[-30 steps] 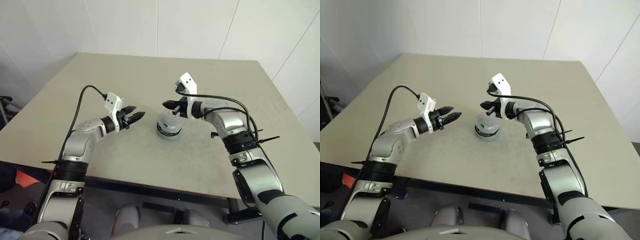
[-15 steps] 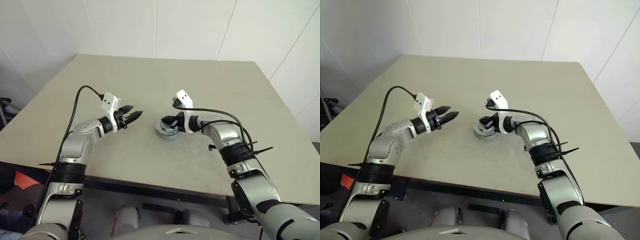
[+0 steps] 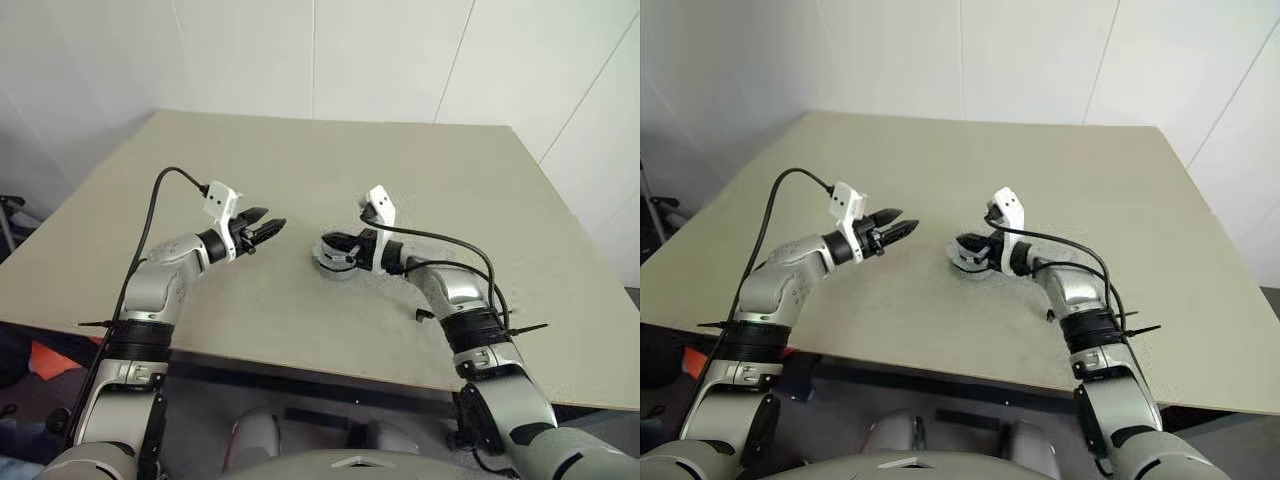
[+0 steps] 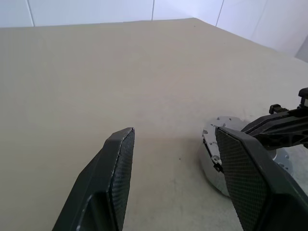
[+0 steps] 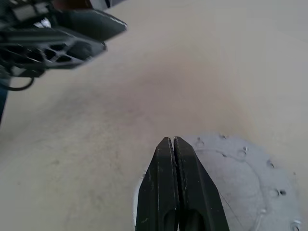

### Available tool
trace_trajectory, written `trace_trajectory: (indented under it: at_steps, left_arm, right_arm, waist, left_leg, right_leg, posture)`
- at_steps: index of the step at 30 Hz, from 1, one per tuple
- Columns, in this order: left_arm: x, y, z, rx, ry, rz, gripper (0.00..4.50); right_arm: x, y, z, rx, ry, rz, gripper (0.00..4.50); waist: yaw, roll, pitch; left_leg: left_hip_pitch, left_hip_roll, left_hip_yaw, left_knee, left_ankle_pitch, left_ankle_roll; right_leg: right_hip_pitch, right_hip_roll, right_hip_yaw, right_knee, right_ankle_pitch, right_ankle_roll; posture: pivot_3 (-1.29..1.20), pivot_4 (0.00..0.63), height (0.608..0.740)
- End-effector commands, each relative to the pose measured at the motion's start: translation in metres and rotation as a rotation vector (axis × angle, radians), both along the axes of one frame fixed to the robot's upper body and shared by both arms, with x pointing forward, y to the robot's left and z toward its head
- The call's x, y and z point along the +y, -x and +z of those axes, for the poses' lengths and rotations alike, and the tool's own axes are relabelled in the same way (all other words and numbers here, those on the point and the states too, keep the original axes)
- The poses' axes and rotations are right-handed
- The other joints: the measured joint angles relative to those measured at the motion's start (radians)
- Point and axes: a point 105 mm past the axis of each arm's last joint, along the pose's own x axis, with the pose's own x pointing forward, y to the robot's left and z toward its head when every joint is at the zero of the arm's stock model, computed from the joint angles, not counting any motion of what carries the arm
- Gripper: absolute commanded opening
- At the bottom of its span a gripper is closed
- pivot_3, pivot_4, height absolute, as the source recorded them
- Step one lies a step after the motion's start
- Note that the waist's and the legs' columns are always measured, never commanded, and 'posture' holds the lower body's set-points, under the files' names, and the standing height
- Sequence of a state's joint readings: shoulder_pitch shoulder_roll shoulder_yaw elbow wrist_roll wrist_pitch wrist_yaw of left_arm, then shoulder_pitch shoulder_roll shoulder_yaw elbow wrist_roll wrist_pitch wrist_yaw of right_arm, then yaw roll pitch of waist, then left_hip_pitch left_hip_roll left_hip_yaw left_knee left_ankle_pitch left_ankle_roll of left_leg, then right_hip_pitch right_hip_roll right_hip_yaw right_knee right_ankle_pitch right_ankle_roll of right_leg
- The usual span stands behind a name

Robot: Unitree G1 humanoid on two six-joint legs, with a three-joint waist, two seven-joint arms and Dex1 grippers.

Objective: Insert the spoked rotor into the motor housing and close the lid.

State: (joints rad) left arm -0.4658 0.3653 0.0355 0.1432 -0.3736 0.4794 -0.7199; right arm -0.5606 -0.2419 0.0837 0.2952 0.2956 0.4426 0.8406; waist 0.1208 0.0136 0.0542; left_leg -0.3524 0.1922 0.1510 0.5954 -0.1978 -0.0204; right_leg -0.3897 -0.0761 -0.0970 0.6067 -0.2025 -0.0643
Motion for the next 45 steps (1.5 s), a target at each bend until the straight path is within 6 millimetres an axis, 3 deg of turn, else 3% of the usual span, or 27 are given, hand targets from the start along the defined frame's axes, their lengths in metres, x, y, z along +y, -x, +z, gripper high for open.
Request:
trace_trajectory:
  at_steps: [1,5,16,29,38,43,45]
  left_arm:
    - [-0.004,0.000,0.012,-0.046,0.003,-0.023,2.82]
    - [-0.005,0.000,0.011,-0.043,-0.003,-0.031,2.82]
    - [-0.003,0.001,0.011,-0.039,-0.019,-0.039,2.82]
    - [0.000,0.000,0.012,-0.039,-0.030,-0.030,2.82]
    - [0.003,-0.001,0.013,-0.040,-0.037,-0.017,2.82]
    - [0.007,-0.003,0.013,-0.039,-0.039,-0.007,2.82]
    - [0.007,-0.003,0.013,-0.039,-0.039,-0.002,2.82]
  right_arm:
    - [-0.003,-0.004,0.021,-0.089,-0.017,0.003,0.01]
    - [-0.004,-0.002,0.006,-0.132,0.073,0.005,0.89]
    - [-0.004,-0.010,-0.007,-0.108,0.077,-0.045,4.48]
    - [-0.009,-0.007,-0.044,-0.065,0.194,-0.056,4.48]
    - [-0.012,-0.008,-0.057,-0.168,0.274,-0.045,4.48]
    - [-0.014,-0.009,-0.058,-0.167,0.267,-0.039,3.28]
    - [-0.016,-0.009,-0.057,-0.163,0.266,-0.034,3.11]
  waist:
    - [-0.001,0.000,0.000]
    - [-0.001,0.000,0.000]
    - [-0.009,0.000,0.000]
    - [-0.026,0.000,0.000]
    - [-0.028,0.000,0.000]
    - [-0.028,0.000,0.000]
    - [-0.028,0.000,0.000]
  left_leg:
    - [0.000,0.000,0.000,0.000,0.000,0.000]
    - [0.000,0.000,0.000,-0.001,0.000,0.000]
    - [0.000,0.000,0.000,-0.001,-0.001,0.001]
    - [0.001,0.000,0.000,-0.001,-0.001,0.001]
    - [0.005,0.000,0.000,-0.001,-0.001,0.001]
    - [0.005,0.000,0.000,-0.001,-0.001,0.001]
    - [0.005,0.000,0.000,0.000,-0.001,0.001]
  right_leg:
    - [0.000,0.000,0.000,0.000,0.000,0.000]
    - [0.000,0.000,0.000,-0.001,0.000,0.000]
    - [0.000,0.000,0.000,-0.001,0.000,0.000]
    - [0.001,0.000,0.000,-0.001,0.000,0.000]
    - [0.004,0.000,0.000,-0.001,0.000,0.000]
    - [0.004,0.000,0.000,-0.001,0.000,0.000]
    - [0.005,0.000,0.000,-0.001,0.000,0.000]
  posture:
    - [0.00,0.000,0.740]
    - [0.00,0.000,0.740]
    - [0.00,0.000,0.740]
    - [0.00,0.000,0.740]
    - [0.00,0.000,0.740]
    - [0.00,0.000,0.740]
    - [0.00,0.000,0.740]
